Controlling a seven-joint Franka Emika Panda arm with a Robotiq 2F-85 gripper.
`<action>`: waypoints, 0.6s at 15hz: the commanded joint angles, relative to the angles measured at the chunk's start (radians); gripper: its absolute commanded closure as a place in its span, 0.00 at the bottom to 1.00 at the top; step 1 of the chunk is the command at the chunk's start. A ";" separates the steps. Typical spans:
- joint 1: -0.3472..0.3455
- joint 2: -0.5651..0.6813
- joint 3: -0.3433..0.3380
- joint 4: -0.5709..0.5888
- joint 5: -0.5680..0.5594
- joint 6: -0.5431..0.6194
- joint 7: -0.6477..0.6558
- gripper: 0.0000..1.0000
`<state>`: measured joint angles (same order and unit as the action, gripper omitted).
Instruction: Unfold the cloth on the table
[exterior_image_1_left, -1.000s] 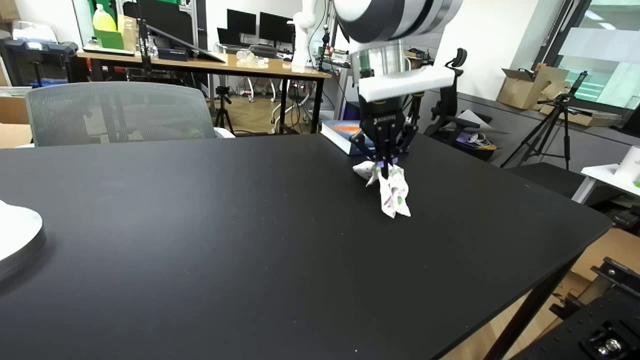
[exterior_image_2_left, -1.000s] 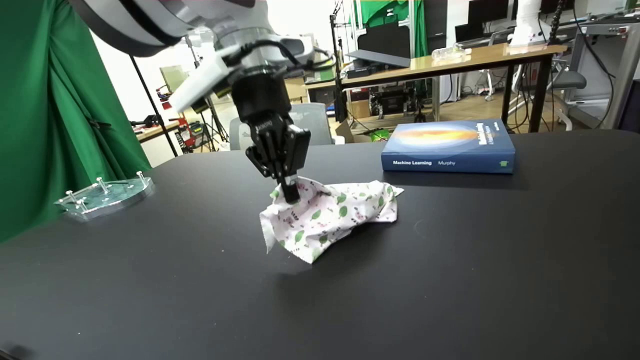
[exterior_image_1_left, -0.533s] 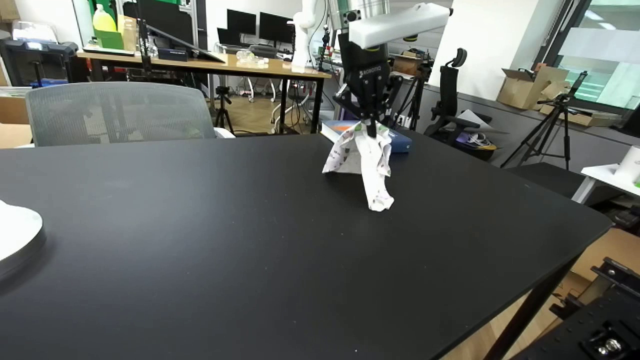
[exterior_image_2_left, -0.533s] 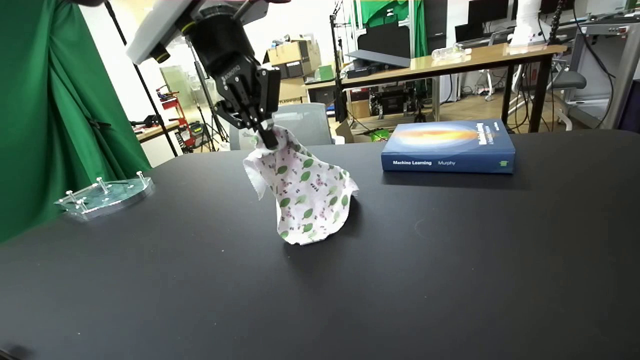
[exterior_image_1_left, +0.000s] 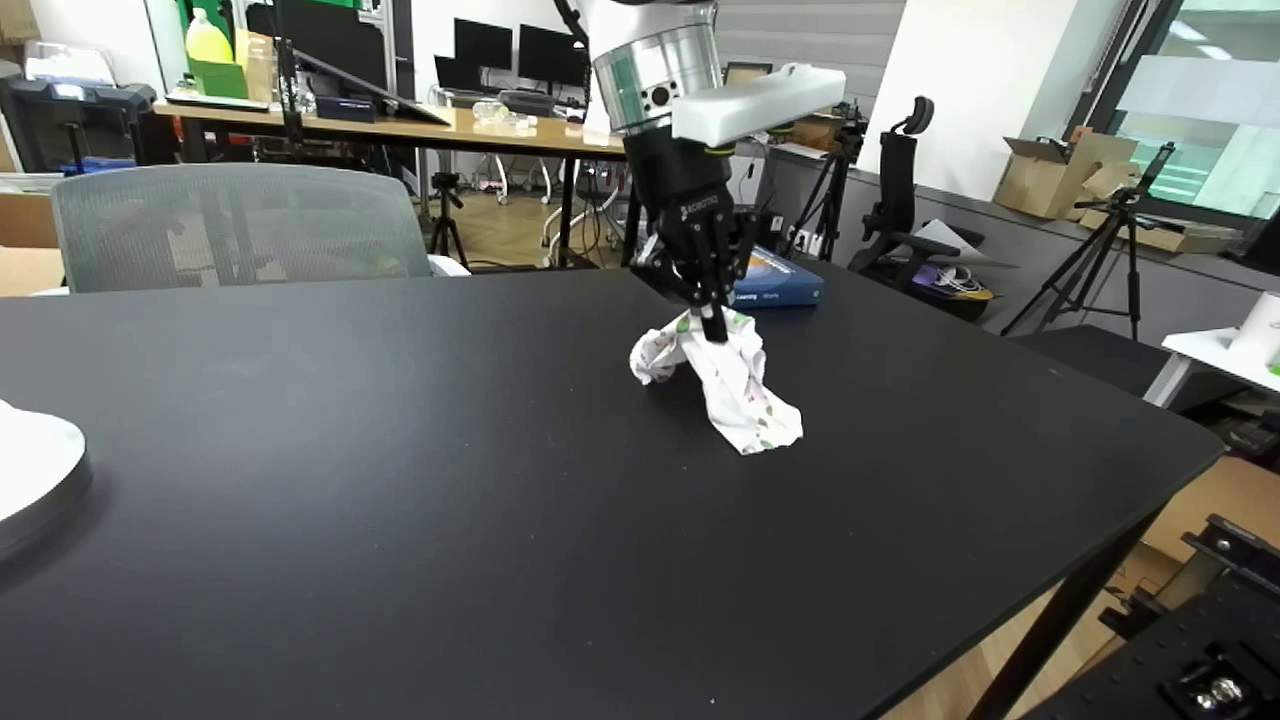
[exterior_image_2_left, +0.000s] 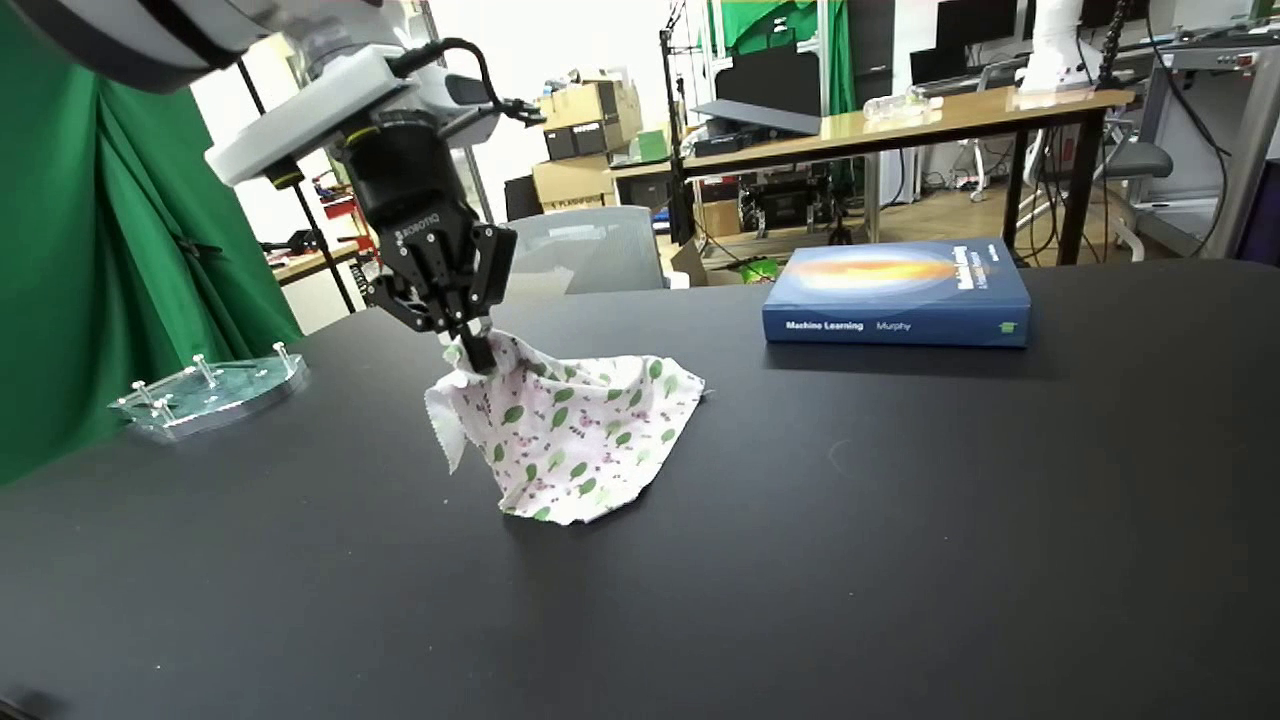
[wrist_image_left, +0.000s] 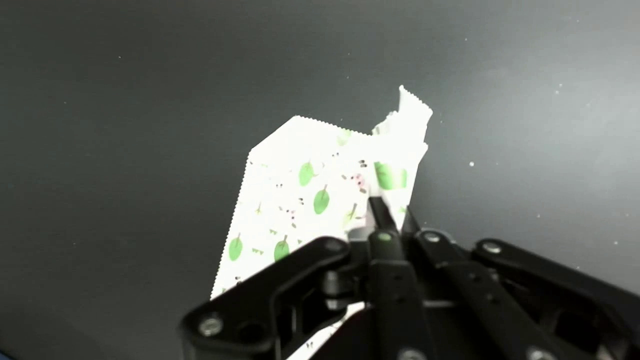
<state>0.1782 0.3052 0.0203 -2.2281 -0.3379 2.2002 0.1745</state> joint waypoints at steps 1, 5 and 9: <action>0.017 0.039 0.026 0.052 -0.069 -0.103 -0.090 0.99; 0.038 0.062 0.050 0.073 -0.179 -0.154 -0.198 0.99; 0.054 0.103 0.063 0.118 -0.141 -0.168 -0.102 0.99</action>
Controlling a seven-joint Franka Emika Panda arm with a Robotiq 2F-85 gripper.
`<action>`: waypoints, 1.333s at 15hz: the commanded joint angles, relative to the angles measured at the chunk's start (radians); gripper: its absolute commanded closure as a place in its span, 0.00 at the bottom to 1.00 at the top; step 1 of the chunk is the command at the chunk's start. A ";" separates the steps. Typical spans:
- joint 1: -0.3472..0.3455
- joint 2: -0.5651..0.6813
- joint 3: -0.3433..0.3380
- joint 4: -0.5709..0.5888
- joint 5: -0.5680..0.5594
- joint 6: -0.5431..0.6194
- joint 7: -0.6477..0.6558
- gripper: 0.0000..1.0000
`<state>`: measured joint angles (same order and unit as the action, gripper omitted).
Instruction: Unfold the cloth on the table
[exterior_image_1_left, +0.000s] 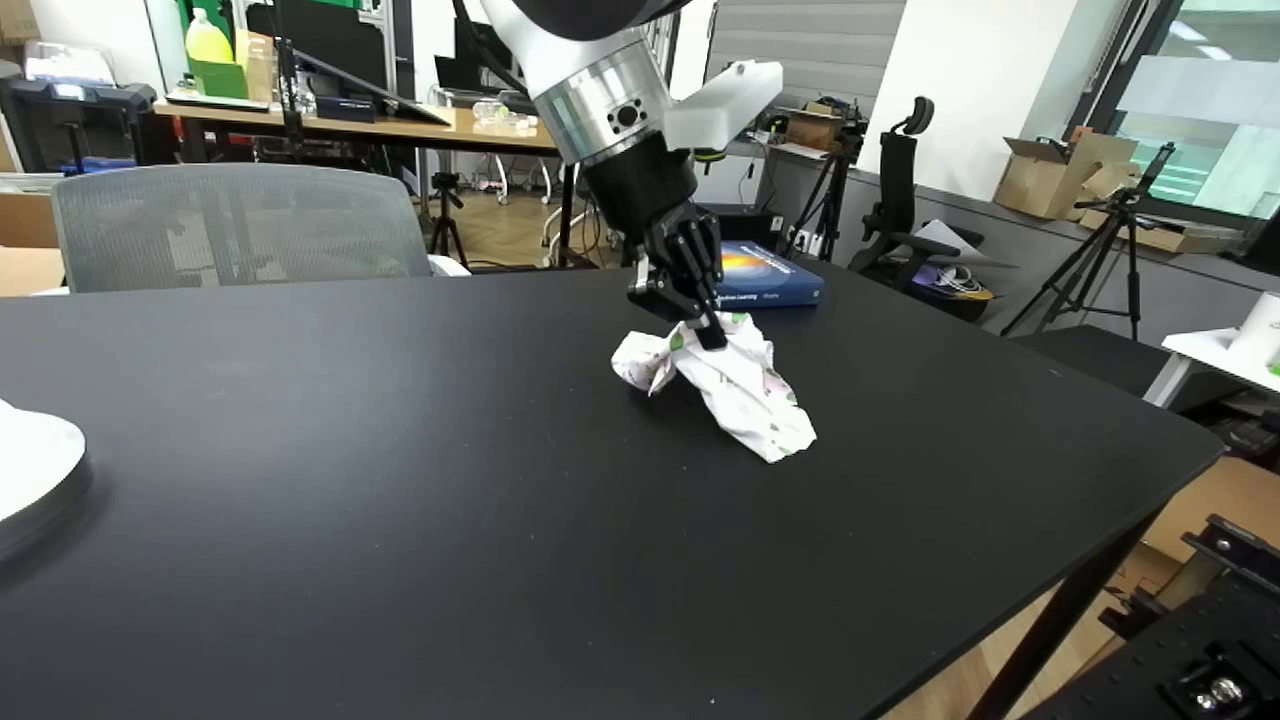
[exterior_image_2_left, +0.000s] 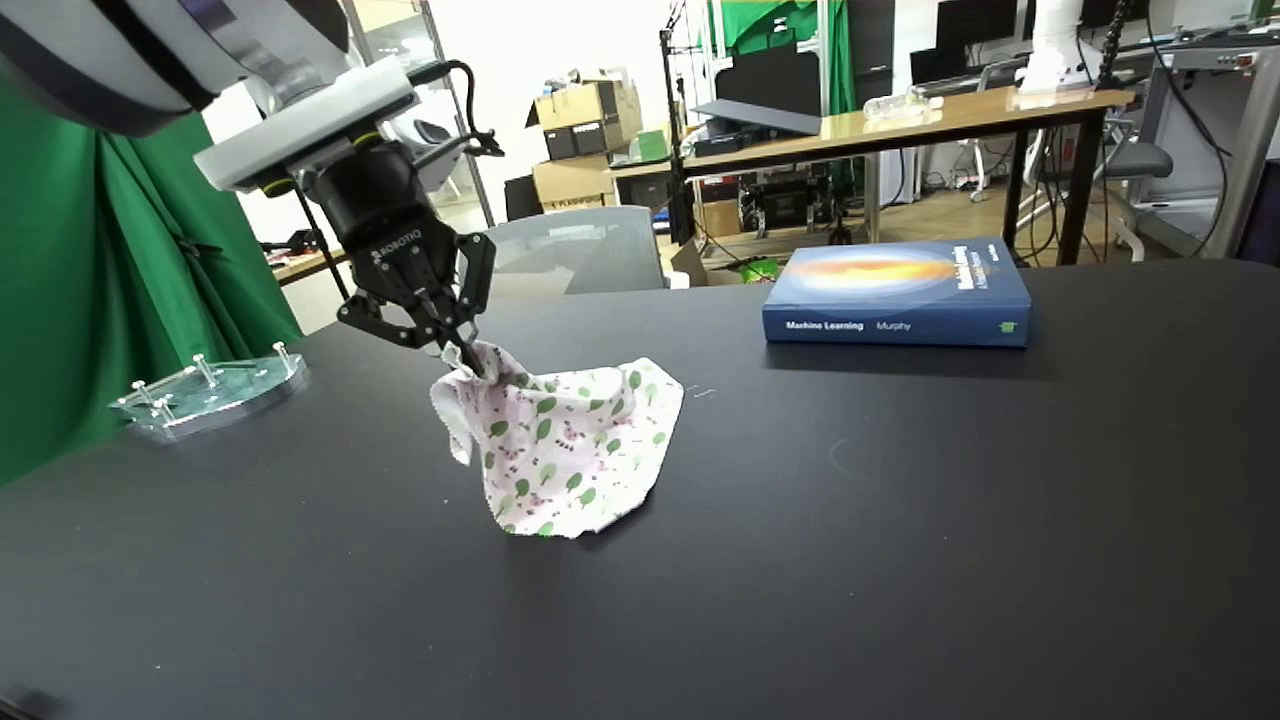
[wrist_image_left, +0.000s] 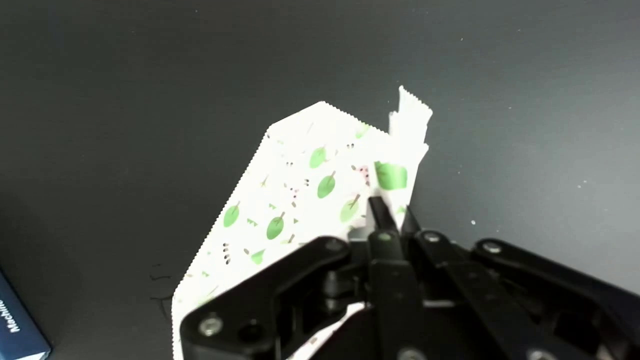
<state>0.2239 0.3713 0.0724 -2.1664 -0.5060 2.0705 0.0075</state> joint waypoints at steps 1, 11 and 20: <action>0.009 0.048 0.015 0.065 0.066 -0.026 0.100 0.99; 0.014 0.091 0.014 0.083 0.360 0.132 0.313 0.99; 0.013 0.092 0.014 0.072 0.388 0.155 0.297 0.96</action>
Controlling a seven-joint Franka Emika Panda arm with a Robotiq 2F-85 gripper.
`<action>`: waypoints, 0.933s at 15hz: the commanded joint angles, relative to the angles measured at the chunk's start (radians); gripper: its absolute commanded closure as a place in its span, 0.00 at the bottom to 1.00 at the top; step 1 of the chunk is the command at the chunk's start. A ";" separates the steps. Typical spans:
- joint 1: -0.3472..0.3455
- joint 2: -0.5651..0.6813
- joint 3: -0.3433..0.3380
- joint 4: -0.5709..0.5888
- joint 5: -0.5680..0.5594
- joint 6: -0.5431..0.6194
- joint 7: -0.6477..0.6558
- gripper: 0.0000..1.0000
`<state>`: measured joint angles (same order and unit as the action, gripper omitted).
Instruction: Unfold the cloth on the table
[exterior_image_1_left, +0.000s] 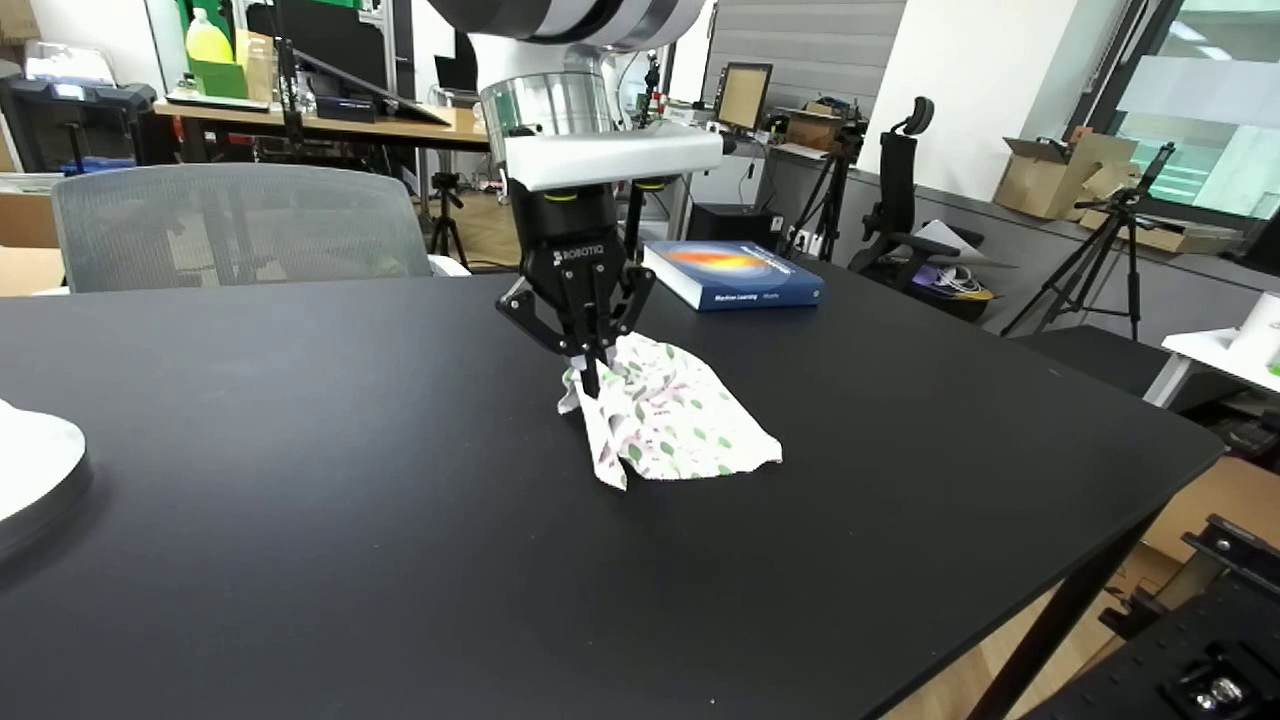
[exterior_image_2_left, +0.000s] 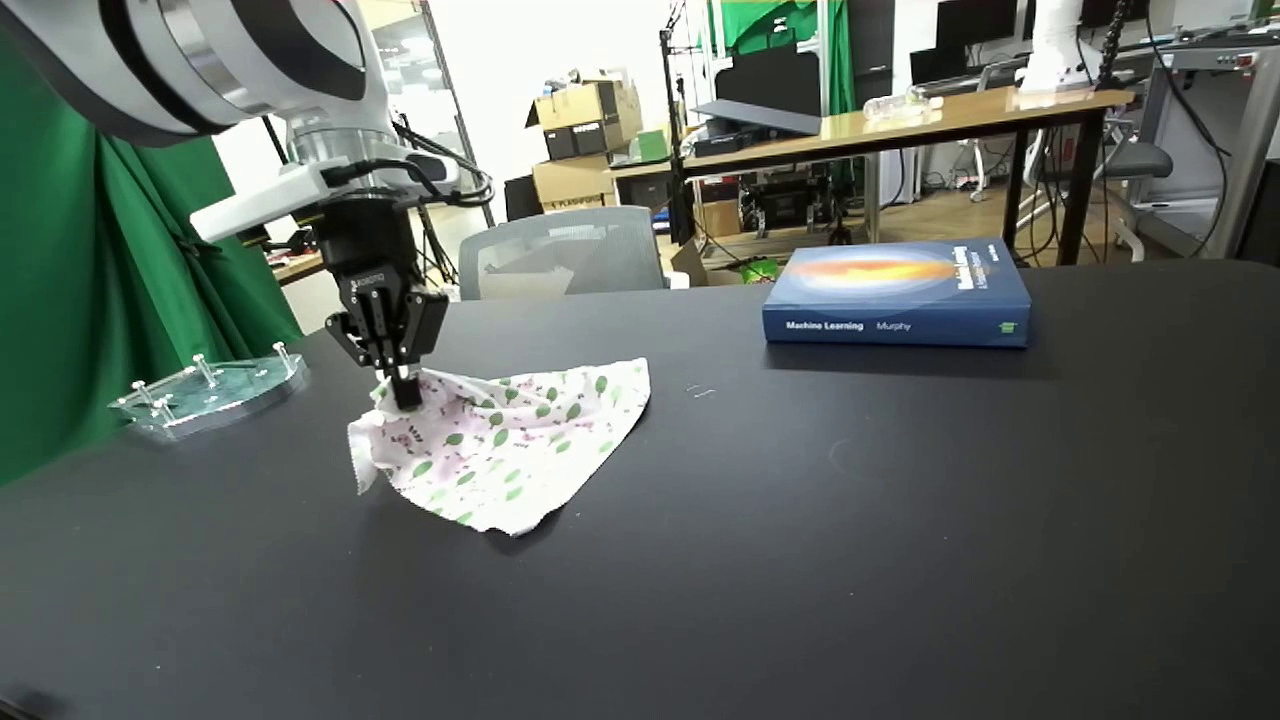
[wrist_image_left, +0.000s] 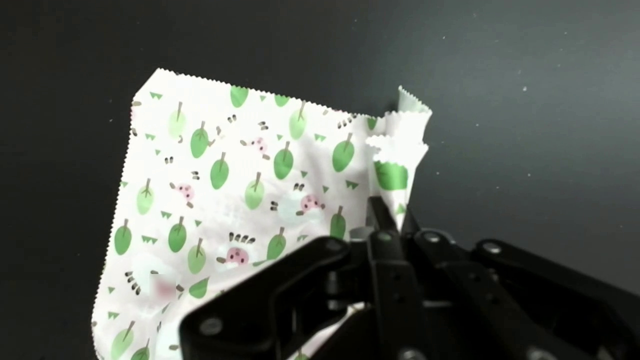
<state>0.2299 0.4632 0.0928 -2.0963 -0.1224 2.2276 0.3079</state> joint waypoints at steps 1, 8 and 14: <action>0.007 0.000 -0.007 0.002 0.005 -0.002 -0.003 0.96; 0.000 -0.017 -0.004 -0.013 0.008 0.001 -0.034 0.52; 0.014 -0.107 -0.012 -0.061 -0.056 0.052 -0.023 0.12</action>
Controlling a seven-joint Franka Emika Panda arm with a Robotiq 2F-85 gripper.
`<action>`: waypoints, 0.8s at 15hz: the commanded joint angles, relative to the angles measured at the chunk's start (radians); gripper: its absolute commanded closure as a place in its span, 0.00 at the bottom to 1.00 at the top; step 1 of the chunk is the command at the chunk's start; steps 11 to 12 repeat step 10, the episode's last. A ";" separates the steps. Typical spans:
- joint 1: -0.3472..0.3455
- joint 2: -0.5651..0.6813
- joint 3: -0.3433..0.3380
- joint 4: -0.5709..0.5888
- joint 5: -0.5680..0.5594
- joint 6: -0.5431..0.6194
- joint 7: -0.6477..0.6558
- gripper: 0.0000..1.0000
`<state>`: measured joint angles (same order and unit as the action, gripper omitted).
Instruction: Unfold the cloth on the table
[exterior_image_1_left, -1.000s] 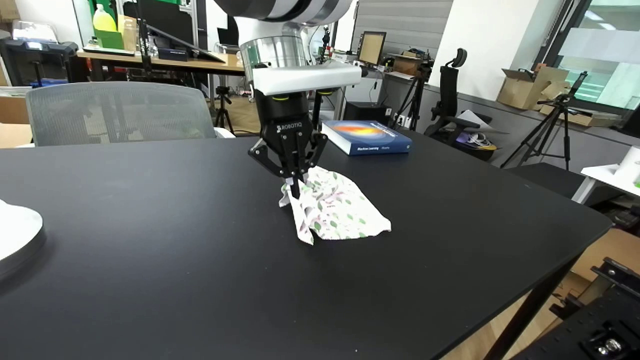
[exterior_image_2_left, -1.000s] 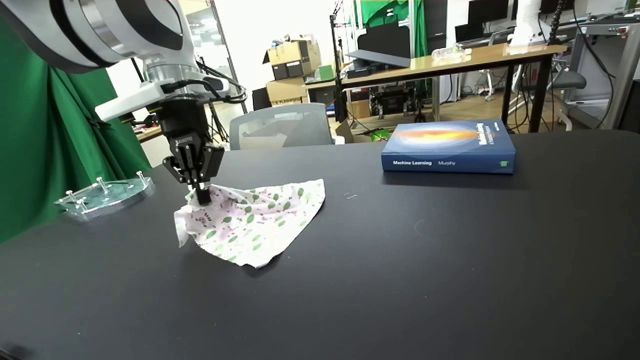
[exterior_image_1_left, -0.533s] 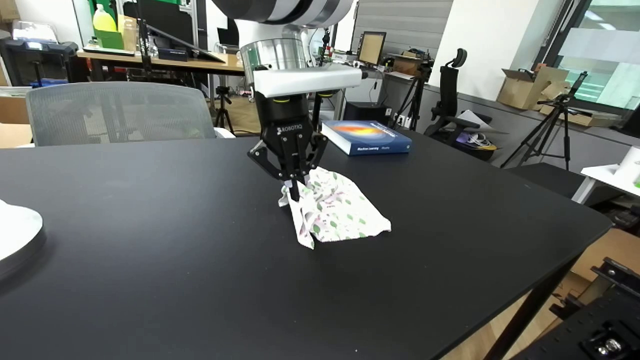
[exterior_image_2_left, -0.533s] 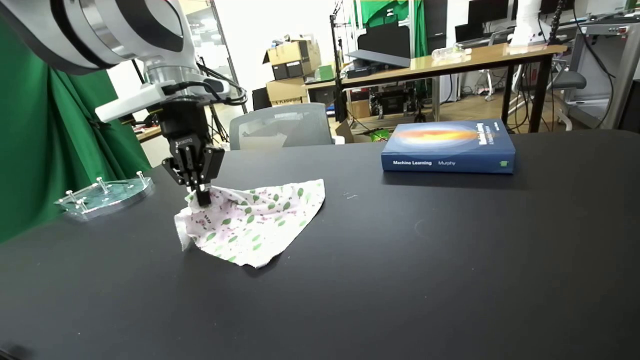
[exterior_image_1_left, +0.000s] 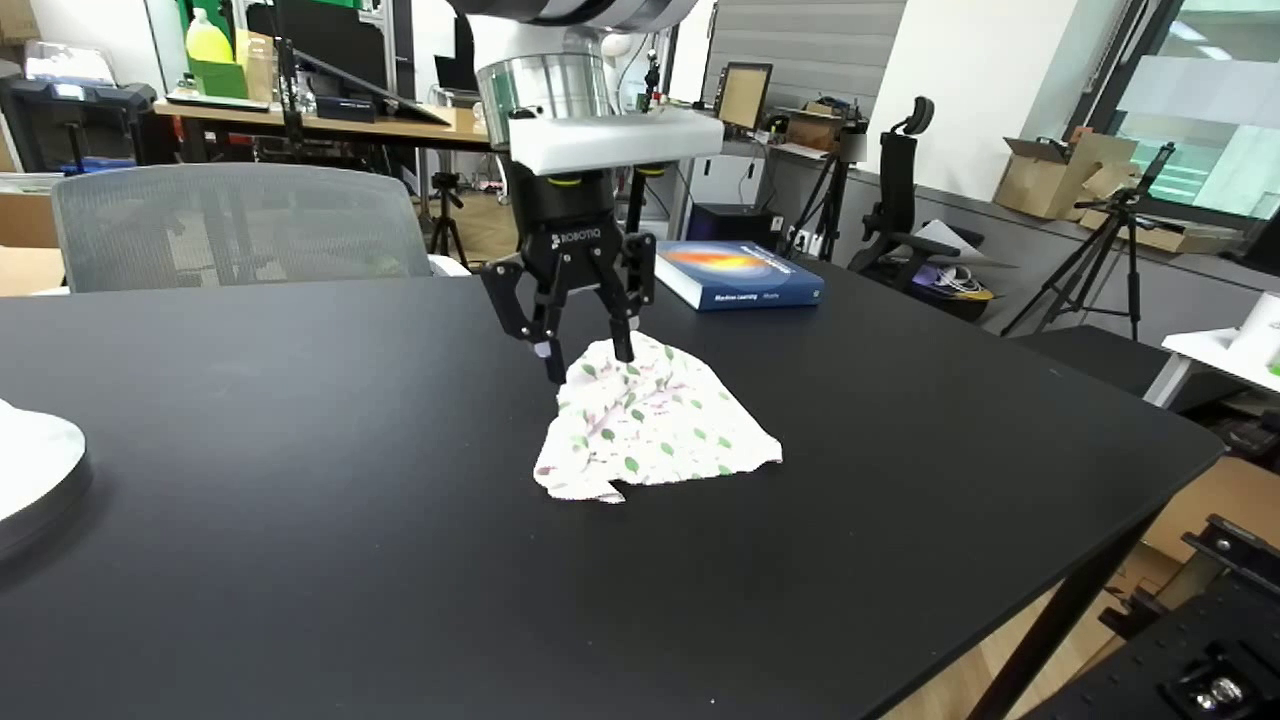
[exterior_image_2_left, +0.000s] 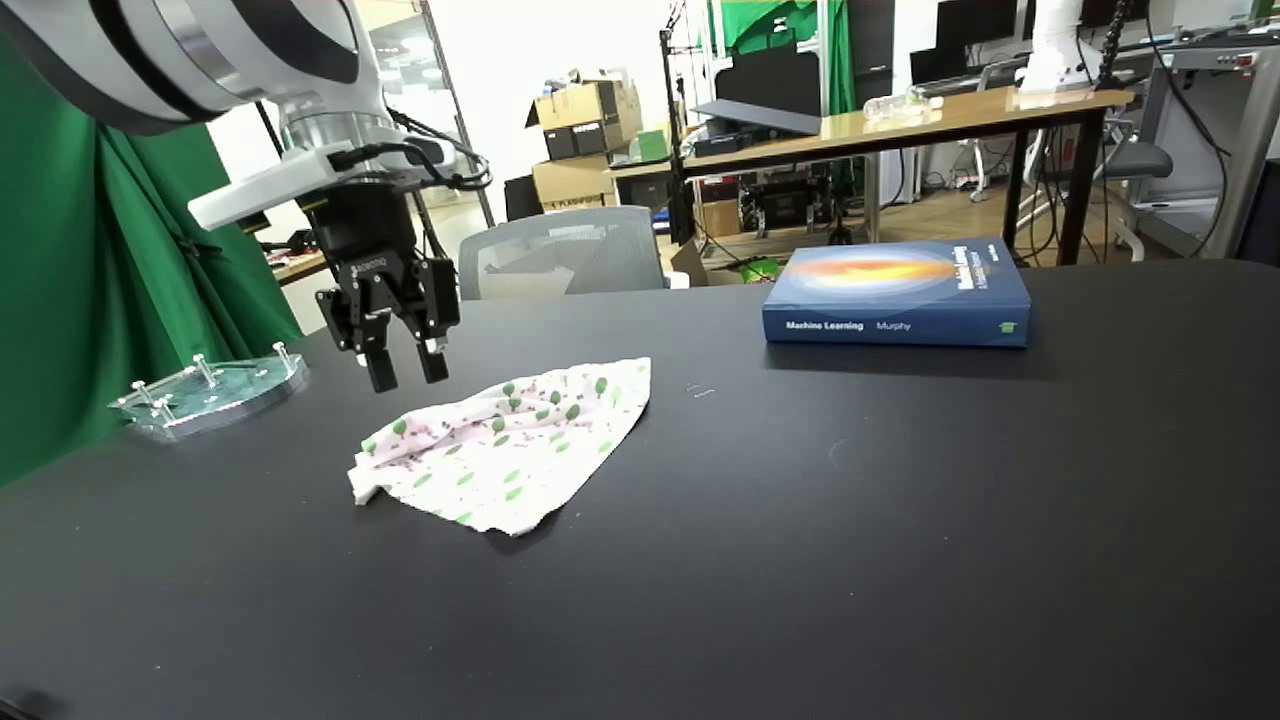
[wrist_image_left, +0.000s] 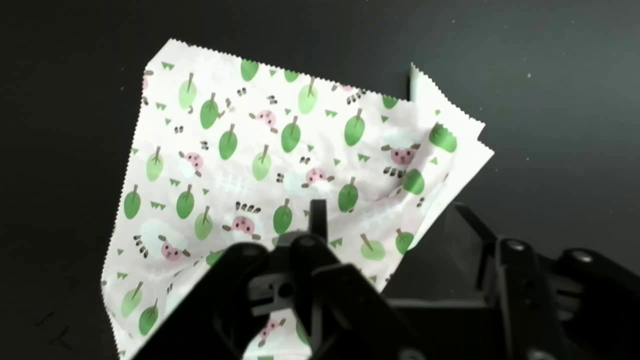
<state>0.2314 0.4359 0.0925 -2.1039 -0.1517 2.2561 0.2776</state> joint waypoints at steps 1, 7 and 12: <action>0.005 -0.097 -0.006 -0.062 -0.018 0.018 -0.002 0.04; 0.004 -0.221 -0.034 -0.176 -0.061 0.113 0.105 0.00; -0.003 -0.262 -0.054 -0.231 -0.108 0.170 0.165 0.01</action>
